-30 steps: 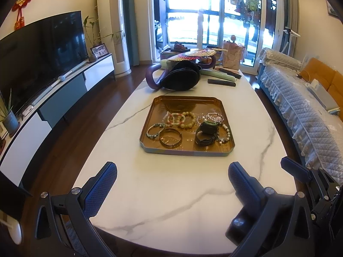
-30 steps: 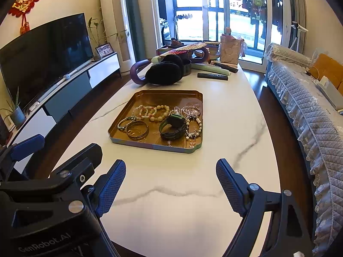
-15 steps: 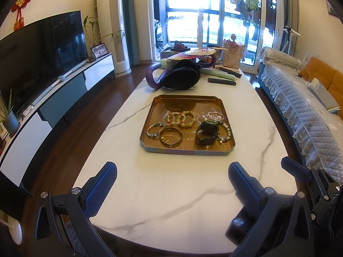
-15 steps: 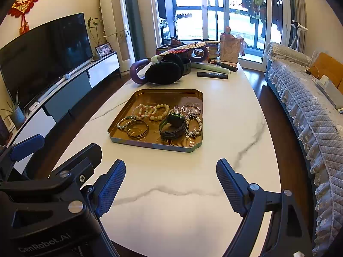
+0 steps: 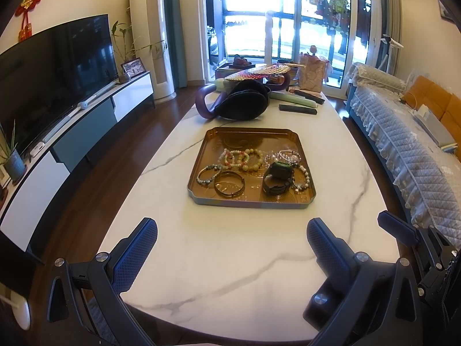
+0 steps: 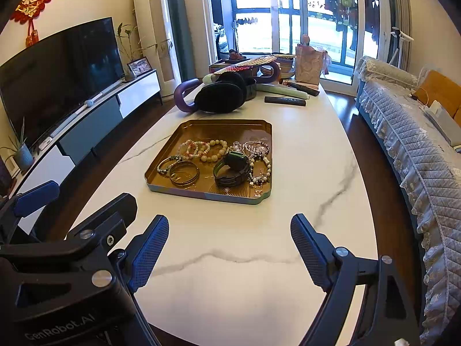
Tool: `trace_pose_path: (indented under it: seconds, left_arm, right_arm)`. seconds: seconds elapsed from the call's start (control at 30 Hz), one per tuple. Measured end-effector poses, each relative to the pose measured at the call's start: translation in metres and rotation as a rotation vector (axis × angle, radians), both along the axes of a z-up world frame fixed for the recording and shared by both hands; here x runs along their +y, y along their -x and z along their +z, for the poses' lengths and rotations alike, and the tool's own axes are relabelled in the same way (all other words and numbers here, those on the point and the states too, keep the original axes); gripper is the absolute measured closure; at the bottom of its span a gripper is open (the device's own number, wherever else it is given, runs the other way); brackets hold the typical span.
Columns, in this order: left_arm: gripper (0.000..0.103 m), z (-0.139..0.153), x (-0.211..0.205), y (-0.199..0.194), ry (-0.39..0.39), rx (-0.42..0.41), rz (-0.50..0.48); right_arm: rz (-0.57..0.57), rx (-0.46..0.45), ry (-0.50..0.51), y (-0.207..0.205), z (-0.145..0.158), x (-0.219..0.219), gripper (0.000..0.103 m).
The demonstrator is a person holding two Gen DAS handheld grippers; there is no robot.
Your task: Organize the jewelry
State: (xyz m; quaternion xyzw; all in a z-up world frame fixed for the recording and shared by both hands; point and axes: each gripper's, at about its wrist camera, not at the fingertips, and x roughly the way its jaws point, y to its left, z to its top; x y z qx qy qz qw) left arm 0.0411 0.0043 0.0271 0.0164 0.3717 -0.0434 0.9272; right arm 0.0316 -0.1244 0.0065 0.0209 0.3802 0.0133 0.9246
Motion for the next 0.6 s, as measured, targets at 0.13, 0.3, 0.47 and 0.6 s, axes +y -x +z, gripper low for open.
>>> trace_pose_path:
  seconds: [0.13, 0.3, 0.47, 0.6]
  left_arm:
    - [0.000, 0.0004, 0.0003, 0.0004, -0.001, 0.000, 0.001]
    - [0.000, 0.0004, 0.0001, 0.0004, 0.000, 0.002, 0.000]
    - [0.000, 0.0003, -0.0002, 0.0000, -0.003, 0.002, 0.001]
    - [0.000, -0.0017, 0.0039, 0.0031, -0.017, -0.006, 0.007]
  right_arm:
    - [0.000, -0.001, 0.000, -0.0008, 0.0003, -0.0001, 0.018]
    - [-0.002, 0.001, 0.002, -0.0004, -0.0005, -0.0001, 0.018]
    - [-0.002, 0.002, 0.002, 0.0009, -0.0021, 0.0002, 0.018]
    - [-0.003, 0.006, 0.005, 0.0028, -0.0050, 0.0008, 0.018]
